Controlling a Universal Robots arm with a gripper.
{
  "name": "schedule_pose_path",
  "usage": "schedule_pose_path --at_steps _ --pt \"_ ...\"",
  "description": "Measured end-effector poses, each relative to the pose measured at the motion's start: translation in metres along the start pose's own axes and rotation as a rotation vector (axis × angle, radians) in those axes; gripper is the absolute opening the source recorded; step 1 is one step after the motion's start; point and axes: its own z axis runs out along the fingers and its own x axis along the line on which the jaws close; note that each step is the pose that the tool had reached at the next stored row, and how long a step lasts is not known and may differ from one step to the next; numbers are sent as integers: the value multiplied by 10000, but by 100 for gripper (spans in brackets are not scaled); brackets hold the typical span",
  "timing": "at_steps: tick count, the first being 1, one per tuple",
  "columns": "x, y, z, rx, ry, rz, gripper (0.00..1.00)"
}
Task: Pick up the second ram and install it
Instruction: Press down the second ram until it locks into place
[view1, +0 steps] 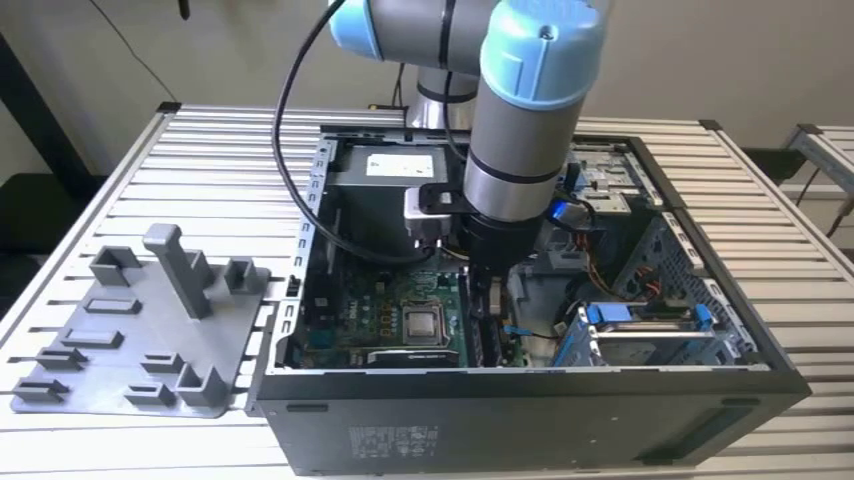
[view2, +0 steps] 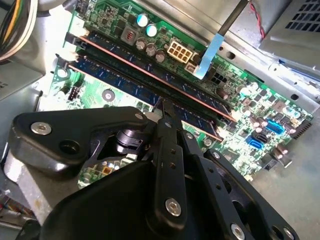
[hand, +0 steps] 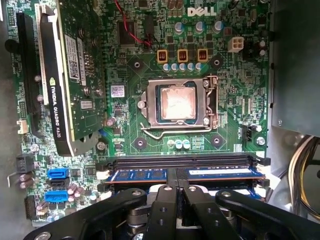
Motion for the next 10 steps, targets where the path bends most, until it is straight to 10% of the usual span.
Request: schedule_pose_path --at_steps 10 --pt "-2 -1 -82 12 -15 -4 11"
